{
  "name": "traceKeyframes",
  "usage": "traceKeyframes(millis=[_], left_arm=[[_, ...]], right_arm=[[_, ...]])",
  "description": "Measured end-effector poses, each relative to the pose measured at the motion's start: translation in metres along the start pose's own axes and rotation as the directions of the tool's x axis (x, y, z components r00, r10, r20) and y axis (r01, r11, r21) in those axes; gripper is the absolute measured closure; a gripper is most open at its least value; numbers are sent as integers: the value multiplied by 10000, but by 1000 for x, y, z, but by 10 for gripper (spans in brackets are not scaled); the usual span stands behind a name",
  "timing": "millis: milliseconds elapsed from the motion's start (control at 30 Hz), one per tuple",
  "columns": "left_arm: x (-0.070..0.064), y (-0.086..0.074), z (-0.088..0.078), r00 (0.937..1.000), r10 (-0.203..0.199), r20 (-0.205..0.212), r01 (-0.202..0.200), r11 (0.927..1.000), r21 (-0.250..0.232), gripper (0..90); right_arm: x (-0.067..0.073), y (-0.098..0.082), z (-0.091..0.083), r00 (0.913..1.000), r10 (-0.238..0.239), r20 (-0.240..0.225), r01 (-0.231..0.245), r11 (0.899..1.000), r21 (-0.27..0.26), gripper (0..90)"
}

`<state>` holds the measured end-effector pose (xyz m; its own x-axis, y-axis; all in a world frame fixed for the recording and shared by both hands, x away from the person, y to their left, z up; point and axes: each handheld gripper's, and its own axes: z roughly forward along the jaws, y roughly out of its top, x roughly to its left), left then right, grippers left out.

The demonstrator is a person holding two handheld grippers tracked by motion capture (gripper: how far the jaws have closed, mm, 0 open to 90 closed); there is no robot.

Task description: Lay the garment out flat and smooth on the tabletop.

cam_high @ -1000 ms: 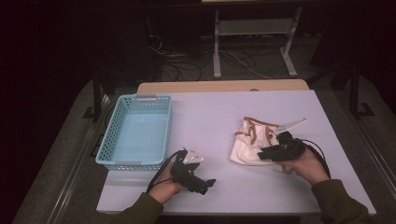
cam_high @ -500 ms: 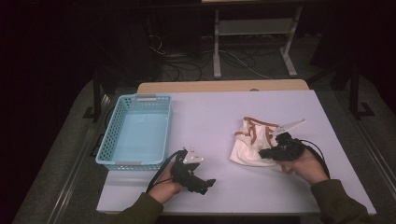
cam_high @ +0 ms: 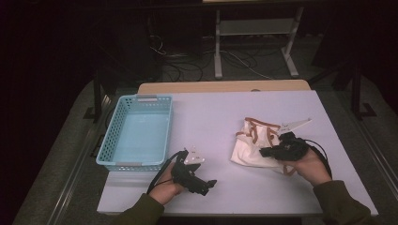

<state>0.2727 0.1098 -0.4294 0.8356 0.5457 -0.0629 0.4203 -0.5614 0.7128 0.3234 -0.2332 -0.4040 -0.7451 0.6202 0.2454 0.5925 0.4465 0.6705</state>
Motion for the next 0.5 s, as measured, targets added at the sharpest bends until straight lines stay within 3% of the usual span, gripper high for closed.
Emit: traceKeyframes(millis=[500], left_arm=[[0, 0, 0, 10000, 37, -7, -37, 10000, 5, 0]], right_arm=[[20, 7, 1, 9969, -701, -346, 694, 9974, -187, 872]])
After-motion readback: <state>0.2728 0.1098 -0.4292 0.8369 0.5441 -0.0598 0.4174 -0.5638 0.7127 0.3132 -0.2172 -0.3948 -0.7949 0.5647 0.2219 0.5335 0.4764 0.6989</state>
